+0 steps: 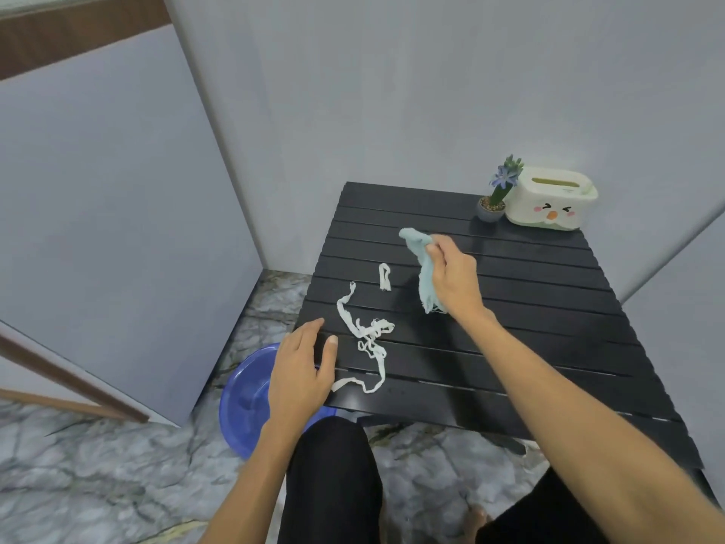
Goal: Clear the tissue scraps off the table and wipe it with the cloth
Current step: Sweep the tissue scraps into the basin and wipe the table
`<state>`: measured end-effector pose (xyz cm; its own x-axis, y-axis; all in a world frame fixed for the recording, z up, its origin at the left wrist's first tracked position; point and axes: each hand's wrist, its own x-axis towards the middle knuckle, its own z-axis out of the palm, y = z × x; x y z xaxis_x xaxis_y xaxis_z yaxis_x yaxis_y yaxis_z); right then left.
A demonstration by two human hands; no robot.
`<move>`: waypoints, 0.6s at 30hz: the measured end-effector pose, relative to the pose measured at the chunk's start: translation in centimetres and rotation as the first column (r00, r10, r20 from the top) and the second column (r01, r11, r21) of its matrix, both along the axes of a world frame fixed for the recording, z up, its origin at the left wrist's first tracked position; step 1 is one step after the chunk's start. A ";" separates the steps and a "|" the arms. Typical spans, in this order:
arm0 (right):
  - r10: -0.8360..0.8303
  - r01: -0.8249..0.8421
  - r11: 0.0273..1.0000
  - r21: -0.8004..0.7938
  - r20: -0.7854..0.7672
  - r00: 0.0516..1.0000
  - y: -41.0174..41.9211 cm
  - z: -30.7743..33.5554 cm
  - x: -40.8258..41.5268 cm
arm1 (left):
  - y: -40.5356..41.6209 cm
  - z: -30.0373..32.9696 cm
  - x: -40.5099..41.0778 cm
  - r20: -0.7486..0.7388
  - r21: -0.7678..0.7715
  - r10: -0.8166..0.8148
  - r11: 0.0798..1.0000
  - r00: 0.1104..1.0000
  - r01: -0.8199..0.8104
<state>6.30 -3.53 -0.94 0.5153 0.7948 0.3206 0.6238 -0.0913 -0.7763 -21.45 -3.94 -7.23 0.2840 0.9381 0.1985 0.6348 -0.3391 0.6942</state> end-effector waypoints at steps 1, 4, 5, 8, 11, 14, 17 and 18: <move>0.025 -0.023 0.998 -0.055 0.036 0.999 0.5 -0.9 0.4 | 0.0 0.0 0.0 -0.001 -0.001 0.003 1.000 1.000 -0.003; 0.117 -0.088 0.976 -0.200 0.137 0.984 1.6 -3.7 0.3 | 0.1 0.2 0.1 0.000 0.000 0.014 1.000 1.000 -0.014; 0.169 -0.128 0.966 -0.225 0.175 0.970 1.8 -4.3 0.1 | 0.1 0.2 0.2 0.001 0.003 0.014 1.000 1.000 -0.014; 0.286 -0.226 0.931 -0.287 0.188 0.940 2.0 -4.6 0.0 | 0.3 0.2 0.2 -0.013 0.008 0.019 1.000 1.000 -0.019; 0.214 -0.143 0.947 -0.287 0.237 0.948 1.5 -4.9 1.1 | 0.2 0.0 0.2 -0.013 0.005 0.028 1.000 1.000 -0.028; 0.201 -0.060 0.930 -0.362 0.364 0.910 0.6 -6.4 1.3 | 0.3 0.0 0.3 -0.001 -0.002 0.043 0.999 0.999 -0.043; 0.207 -0.017 0.907 -0.421 0.411 0.888 1.6 -7.0 0.8 | 0.3 -0.1 0.4 -0.003 -0.010 0.058 0.998 0.998 -0.058; 0.205 -0.004 0.898 -0.440 0.410 0.889 2.3 -6.9 0.7 | 0.3 -0.1 0.4 -0.004 -0.011 0.060 0.998 0.998 -0.060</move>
